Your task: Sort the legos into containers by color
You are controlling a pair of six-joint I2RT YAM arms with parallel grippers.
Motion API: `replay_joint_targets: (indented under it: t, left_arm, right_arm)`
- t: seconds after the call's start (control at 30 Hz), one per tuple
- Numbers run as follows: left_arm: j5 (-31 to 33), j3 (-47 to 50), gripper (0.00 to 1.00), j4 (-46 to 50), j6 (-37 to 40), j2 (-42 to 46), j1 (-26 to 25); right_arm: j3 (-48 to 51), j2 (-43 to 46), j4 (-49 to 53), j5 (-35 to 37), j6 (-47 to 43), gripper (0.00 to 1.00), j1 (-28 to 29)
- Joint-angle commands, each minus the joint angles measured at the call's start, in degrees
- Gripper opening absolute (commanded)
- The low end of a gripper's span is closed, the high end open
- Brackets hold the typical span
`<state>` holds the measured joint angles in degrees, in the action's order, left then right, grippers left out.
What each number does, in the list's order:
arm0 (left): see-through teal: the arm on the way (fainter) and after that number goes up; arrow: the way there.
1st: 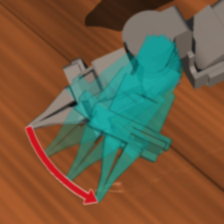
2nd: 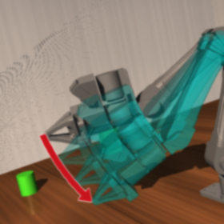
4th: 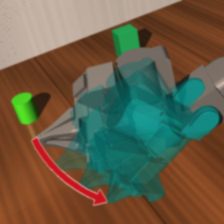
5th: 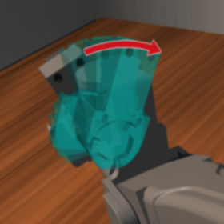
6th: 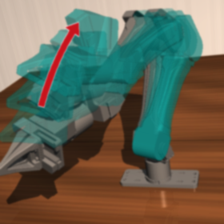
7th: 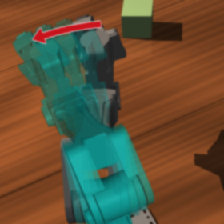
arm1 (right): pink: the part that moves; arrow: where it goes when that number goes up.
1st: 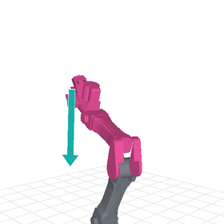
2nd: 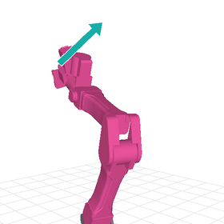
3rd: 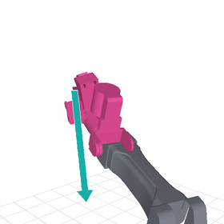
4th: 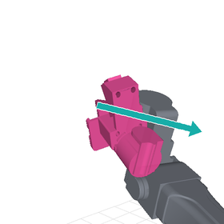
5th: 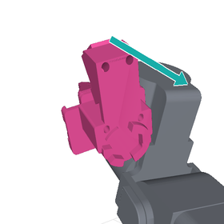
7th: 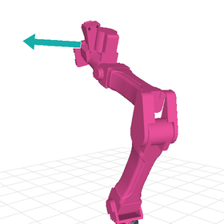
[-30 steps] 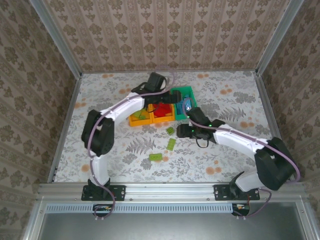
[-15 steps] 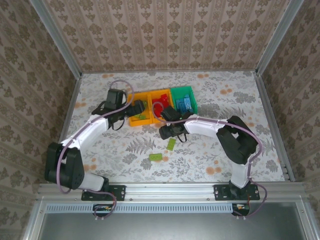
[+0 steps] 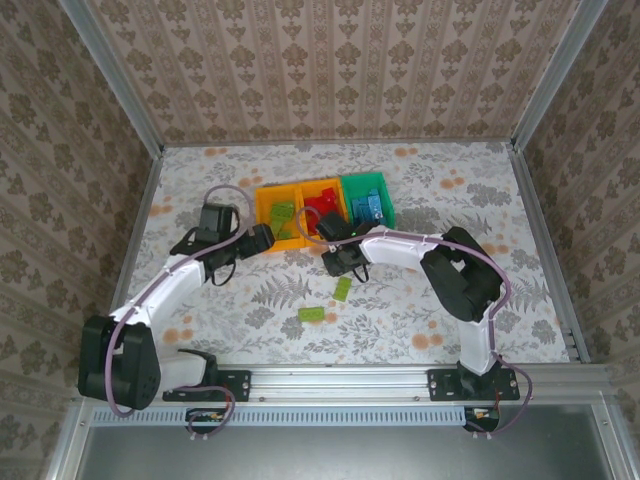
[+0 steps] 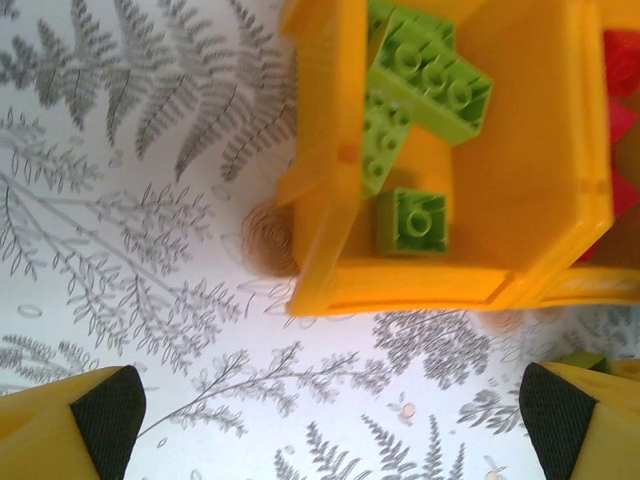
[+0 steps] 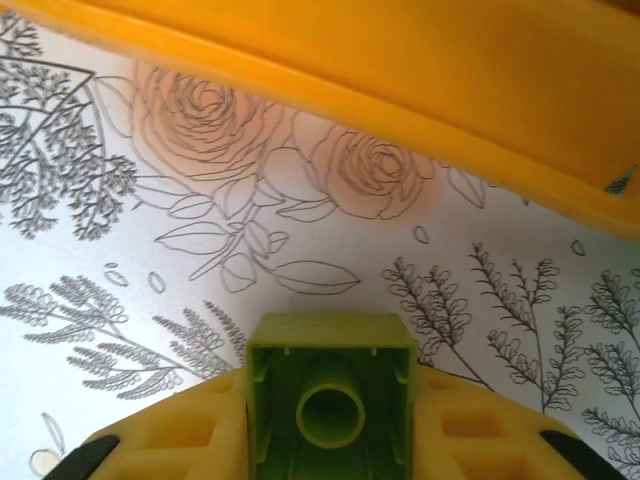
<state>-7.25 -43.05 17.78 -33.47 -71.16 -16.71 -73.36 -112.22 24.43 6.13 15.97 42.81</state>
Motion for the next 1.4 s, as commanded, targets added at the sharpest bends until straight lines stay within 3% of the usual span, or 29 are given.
replay_joint_targets:
  t: [0.0, 0.17, 0.37, 0.53, 0.73, 0.87, 1.03, 1.2, 1.37]
  left_arm:
    - [1.4, 2.1, 1.0, 1.5, -1.0, 1.9, 0.4]
    - [1.9, 4.5, 1.0, 2.4, 0.0, 3.8, 0.5]
    - [1.6, 7.2, 1.0, 3.3, 1.5, 6.0, 0.0]
    - [1.8, 9.7, 1.0, 3.1, 0.2, 7.4, -0.5]
    - [1.8, 11.7, 1.0, 2.3, -0.8, 9.5, -1.0]
    - [2.1, 12.0, 1.0, 2.4, 0.4, 10.0, -2.3]
    - [2.3, 11.9, 1.0, 1.8, 2.1, 9.8, -6.3]
    - [4.2, 10.6, 1.0, 3.9, 0.9, 9.2, -14.6]
    - [5.8, 8.3, 1.0, 7.6, -6.3, 7.9, -23.6]
  right_arm:
    - [-2.3, 2.9, -0.3, -1.4, -0.2, 0.31, 1.2]
    - [-5.6, 4.6, -5.7, -9.4, 4.5, 0.3, 0.7]
    - [-15.8, -1.1, -8.3, -20.7, 10.8, 0.3, -0.7]
    - [-27.2, -8.6, -2.6, -20.8, 13.7, 0.31, -1.1]
    - [-32.5, -14.3, -3.3, -21.7, 19.4, 0.32, -2.7]
    - [-35.3, -17.0, -3.5, -22.7, 20.9, 0.4, -3.2]
    - [-37.4, -18.4, -1.7, -22.8, 21.5, 0.63, -3.3]
    - [-35.9, -16.1, -2.4, -22.6, 21.7, 0.73, -3.3]
    - [-33.7, -12.3, -2.8, -21.8, 21.5, 0.75, -3.3]
